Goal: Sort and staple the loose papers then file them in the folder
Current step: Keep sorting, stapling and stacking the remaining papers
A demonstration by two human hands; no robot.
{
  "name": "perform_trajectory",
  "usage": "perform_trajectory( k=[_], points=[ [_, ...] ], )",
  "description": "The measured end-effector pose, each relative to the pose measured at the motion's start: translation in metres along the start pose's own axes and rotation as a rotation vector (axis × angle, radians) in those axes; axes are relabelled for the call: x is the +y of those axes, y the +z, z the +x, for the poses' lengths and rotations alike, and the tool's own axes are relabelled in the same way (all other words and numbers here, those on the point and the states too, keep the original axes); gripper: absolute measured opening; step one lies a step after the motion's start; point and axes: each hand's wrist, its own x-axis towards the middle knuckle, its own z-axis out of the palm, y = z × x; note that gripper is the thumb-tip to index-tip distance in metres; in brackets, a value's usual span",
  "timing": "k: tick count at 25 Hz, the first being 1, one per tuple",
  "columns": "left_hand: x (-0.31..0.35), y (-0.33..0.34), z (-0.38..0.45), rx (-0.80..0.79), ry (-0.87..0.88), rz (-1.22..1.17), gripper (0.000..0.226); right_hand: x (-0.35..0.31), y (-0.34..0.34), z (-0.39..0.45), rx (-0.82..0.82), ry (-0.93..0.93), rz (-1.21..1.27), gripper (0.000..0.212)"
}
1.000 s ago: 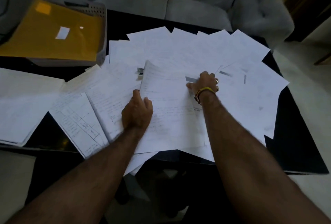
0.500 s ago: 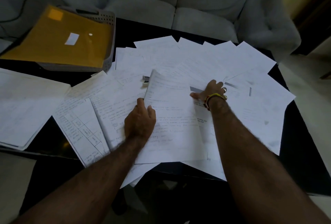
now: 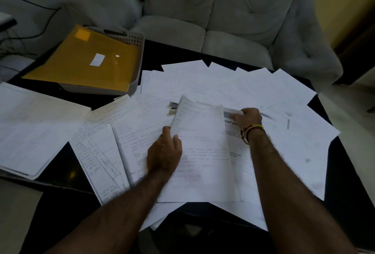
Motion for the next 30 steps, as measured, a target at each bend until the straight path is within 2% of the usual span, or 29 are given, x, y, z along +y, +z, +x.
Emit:
perform_trajectory(
  k=[3,5,7,9,11,12,14,16,17,19,22,25,27,30],
  points=[
    [0.002,-0.005,-0.001,0.003,-0.019,-0.064,0.024,-0.02,-0.029,-0.018,0.21,-0.028,0.07,0.017],
    [0.001,-0.007,-0.002,0.01,-0.023,-0.1,0.025,-0.04,-0.054,-0.032,0.387,-0.119,0.07,0.014],
    [0.001,-0.009,-0.003,0.002,-0.02,-0.125,0.026,-0.059,-0.08,-0.049,0.545,-0.301,0.065,0.013],
    [0.0,-0.012,-0.005,-0.018,-0.022,-0.151,0.027,-0.082,-0.1,-0.069,0.587,-0.549,0.104,0.014],
    [-0.001,-0.016,-0.005,-0.054,-0.039,-0.193,0.031,-0.107,-0.114,-0.09,0.506,-0.766,0.131,0.014],
    [-0.004,-0.017,-0.005,-0.076,-0.05,-0.22,0.032,-0.118,-0.119,-0.099,0.413,-0.833,0.163,0.016],
    [-0.008,-0.019,-0.004,-0.123,-0.072,-0.272,0.032,-0.133,-0.133,-0.119,0.063,-0.849,0.386,0.025],
    [-0.011,-0.021,-0.003,-0.138,-0.077,-0.325,0.033,-0.137,-0.145,-0.13,-0.352,-0.743,0.731,0.021],
    [-0.012,-0.021,-0.004,-0.134,-0.067,-0.347,0.034,-0.133,-0.148,-0.129,-0.466,-0.676,0.805,0.019],
    [-0.014,-0.023,-0.005,-0.137,-0.057,-0.408,0.035,-0.116,-0.141,-0.115,-0.49,-0.592,0.705,0.021],
    [-0.018,-0.032,-0.005,-0.204,-0.074,-0.592,0.036,-0.071,-0.095,-0.073,-0.385,-0.472,0.354,0.03],
    [-0.021,-0.033,0.0,-0.165,-0.046,-0.567,0.03,-0.03,-0.044,-0.039,-0.262,-0.396,0.052,0.027],
    [-0.023,-0.027,0.003,-0.099,-0.02,-0.551,0.024,-0.012,-0.023,-0.026,-0.179,-0.372,-0.044,0.03],
    [-0.023,-0.019,0.007,-0.083,-0.049,-0.552,0.017,0.004,0.001,-0.013,-0.161,-0.356,-0.081,0.029]
  ],
)
